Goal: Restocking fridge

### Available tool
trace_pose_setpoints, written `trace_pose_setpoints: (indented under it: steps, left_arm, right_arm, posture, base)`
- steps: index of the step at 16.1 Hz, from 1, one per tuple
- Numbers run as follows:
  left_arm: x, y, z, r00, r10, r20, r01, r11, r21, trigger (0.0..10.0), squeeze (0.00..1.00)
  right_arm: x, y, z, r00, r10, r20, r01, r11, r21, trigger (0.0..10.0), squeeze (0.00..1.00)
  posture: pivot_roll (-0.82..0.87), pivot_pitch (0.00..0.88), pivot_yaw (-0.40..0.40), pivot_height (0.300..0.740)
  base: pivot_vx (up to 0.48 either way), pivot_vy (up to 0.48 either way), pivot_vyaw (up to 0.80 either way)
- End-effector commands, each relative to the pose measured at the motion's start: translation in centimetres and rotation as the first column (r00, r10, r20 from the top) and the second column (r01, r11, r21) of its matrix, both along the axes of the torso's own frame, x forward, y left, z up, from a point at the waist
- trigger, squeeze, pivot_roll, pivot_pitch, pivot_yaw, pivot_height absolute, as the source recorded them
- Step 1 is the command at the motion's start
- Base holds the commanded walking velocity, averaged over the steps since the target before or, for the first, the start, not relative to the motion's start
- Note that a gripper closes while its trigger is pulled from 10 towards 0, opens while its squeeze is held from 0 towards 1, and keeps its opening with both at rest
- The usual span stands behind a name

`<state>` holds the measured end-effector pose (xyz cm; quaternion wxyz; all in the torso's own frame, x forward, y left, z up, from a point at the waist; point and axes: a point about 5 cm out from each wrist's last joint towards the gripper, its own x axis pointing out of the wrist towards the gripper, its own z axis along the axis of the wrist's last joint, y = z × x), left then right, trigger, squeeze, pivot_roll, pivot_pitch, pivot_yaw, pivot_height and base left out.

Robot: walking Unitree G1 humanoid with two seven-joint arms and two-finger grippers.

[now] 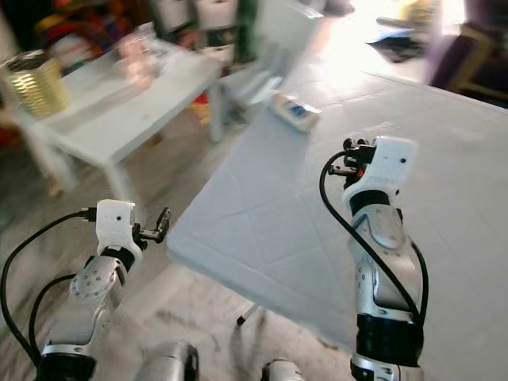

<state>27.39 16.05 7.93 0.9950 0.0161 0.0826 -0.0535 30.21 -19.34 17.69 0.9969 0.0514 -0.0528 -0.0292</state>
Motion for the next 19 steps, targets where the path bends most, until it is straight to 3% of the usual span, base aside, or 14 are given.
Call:
trace_pose_setpoints:
  steps: [1,7,14,19]
  left_arm:
    - [0.0,0.4,0.4,1.000,-0.006,0.024,0.005,1.000,0.018,10.0,0.00]
    - [0.3,0.7,1.5,0.997,0.000,0.071,-0.003,0.999,0.040,10.0,0.00]
    - [0.0,-0.7,1.0,0.998,-0.013,0.068,0.013,1.000,0.000,10.0,0.00]
    - [0.2,-0.1,0.9,0.997,0.044,0.066,-0.044,0.999,0.000,10.0,0.00]
  right_arm:
    - [0.1,0.5,0.1,1.000,0.016,0.014,-0.016,1.000,0.004,10.0,0.00]
    - [0.1,1.2,0.2,0.999,0.029,0.029,-0.029,1.000,0.005,10.0,0.00]
    - [0.5,2.6,0.4,0.996,0.081,0.044,-0.080,0.997,-0.016,10.0,0.00]
    - [0.2,3.2,0.3,0.991,0.119,0.055,-0.117,0.993,-0.034,10.0,0.00]
  posture:
    - [0.08,0.092,-0.048,0.740]
    - [0.09,0.124,-0.049,0.740]
    - [0.08,0.121,-0.063,0.740]
    - [0.08,0.108,-0.059,0.740]
  base:
    - [0.000,0.469,-0.80]
    - [0.204,0.381,-0.80]
    - [0.466,0.000,-0.80]
    - [0.419,0.122,-0.10]
